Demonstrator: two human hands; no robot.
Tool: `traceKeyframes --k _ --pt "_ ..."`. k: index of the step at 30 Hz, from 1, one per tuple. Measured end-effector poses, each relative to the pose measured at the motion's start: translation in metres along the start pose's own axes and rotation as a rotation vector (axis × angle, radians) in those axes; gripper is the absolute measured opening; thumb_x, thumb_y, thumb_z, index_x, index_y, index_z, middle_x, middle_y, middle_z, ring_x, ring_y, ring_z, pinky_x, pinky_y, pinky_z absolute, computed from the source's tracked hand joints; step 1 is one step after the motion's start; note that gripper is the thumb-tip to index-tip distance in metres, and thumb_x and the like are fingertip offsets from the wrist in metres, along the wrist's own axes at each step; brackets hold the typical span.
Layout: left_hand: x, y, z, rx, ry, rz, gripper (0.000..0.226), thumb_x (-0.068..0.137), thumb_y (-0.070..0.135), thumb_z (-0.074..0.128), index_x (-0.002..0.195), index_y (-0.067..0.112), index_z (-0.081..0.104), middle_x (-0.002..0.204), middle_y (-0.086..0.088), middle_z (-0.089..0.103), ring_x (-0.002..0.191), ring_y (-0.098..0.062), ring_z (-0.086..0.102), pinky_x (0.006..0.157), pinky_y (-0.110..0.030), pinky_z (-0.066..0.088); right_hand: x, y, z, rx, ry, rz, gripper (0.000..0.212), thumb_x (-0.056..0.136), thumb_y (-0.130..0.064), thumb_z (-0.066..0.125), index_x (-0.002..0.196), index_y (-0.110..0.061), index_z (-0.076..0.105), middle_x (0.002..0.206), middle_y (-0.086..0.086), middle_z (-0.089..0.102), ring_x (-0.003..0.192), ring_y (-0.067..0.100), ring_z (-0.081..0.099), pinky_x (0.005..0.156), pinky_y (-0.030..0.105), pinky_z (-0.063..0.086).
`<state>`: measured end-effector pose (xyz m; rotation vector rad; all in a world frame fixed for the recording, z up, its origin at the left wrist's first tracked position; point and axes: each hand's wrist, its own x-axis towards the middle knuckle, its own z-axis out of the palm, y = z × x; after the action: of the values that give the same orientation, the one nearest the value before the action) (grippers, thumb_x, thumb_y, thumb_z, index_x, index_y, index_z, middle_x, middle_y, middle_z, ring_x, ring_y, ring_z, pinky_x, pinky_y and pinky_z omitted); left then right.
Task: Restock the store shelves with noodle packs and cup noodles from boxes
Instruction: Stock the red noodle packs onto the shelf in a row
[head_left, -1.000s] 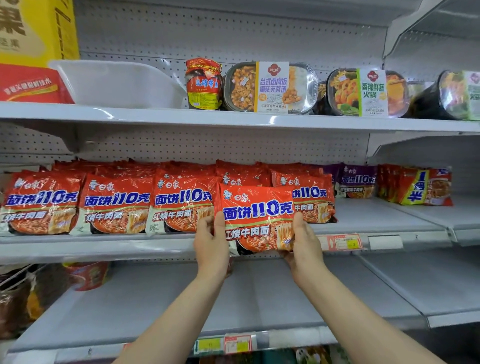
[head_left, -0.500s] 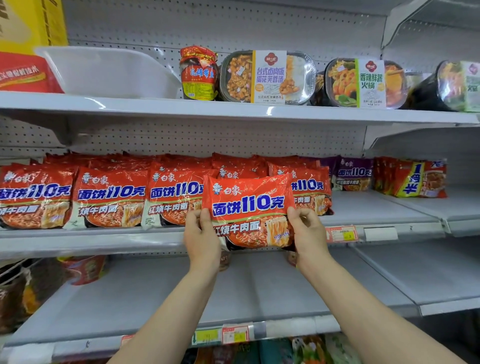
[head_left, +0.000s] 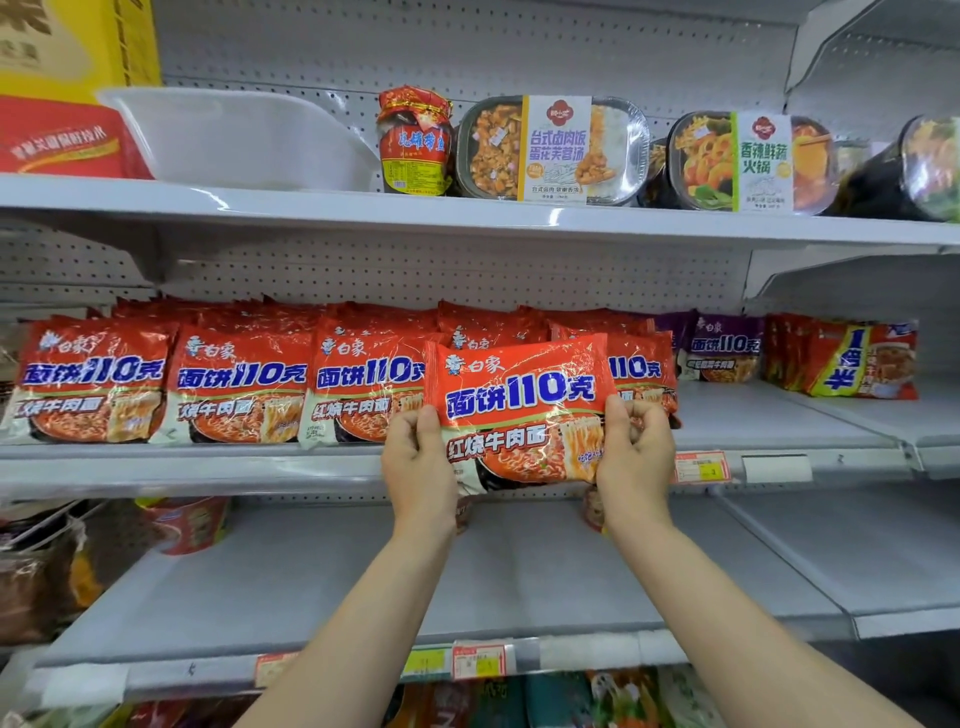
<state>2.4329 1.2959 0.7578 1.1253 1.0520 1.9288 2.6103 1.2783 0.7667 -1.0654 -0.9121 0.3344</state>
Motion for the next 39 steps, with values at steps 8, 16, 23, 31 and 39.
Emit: traceKeyframes --k 8,16,23,31,39 --pt "0.043 0.014 -0.009 0.287 -0.235 0.069 0.023 0.103 0.031 0.054 0.090 0.013 0.063 0.092 -0.004 0.069 0.087 -0.017 0.062 0.080 -0.033 0.049 0.024 0.007 -0.001 -0.088 -0.037 -0.030 0.017 0.101 -0.036 0.057 0.090 -0.023 0.056 0.097 0.001 0.068 0.093 0.021 0.067 0.078 0.042 0.058" --pt "0.089 0.025 0.003 0.463 -0.277 0.078 0.018 0.103 0.030 0.056 0.093 0.016 0.063 0.066 -0.008 0.063 0.039 -0.006 0.053 0.041 -0.025 0.039 0.071 0.006 0.020 -0.115 -0.065 0.015 0.019 0.096 -0.032 0.067 0.087 -0.015 0.065 0.088 -0.004 0.068 0.083 0.013 0.064 0.074 0.032 0.051" --pt "0.101 0.010 0.014 0.436 -0.240 0.083 0.017 0.103 0.026 0.055 0.094 0.012 0.061 0.075 -0.011 0.072 0.056 -0.016 0.072 0.054 -0.033 0.059 0.090 0.020 0.033 -0.221 -0.056 0.028 0.017 0.093 -0.034 0.071 0.080 -0.024 0.068 0.081 -0.007 0.068 0.077 0.011 0.060 0.074 0.030 0.048" --pt "0.105 -0.007 0.022 0.602 -0.249 0.156 0.018 0.101 0.027 0.058 0.088 0.015 0.062 0.072 -0.002 0.070 0.053 -0.007 0.070 0.060 -0.035 0.061 0.096 0.042 0.032 -0.230 -0.042 0.074 0.016 0.093 -0.033 0.071 0.082 -0.021 0.069 0.086 -0.003 0.070 0.084 0.017 0.065 0.079 0.033 0.052" --pt "0.101 -0.022 0.031 0.743 -0.120 0.242 0.016 0.100 0.030 0.060 0.086 0.021 0.057 0.068 0.004 0.066 0.061 -0.014 0.069 0.063 -0.039 0.059 0.093 0.046 0.034 -0.363 -0.029 0.053 0.021 0.097 -0.033 0.066 0.090 -0.014 0.070 0.080 -0.011 0.063 0.075 0.007 0.056 0.073 0.028 0.042"
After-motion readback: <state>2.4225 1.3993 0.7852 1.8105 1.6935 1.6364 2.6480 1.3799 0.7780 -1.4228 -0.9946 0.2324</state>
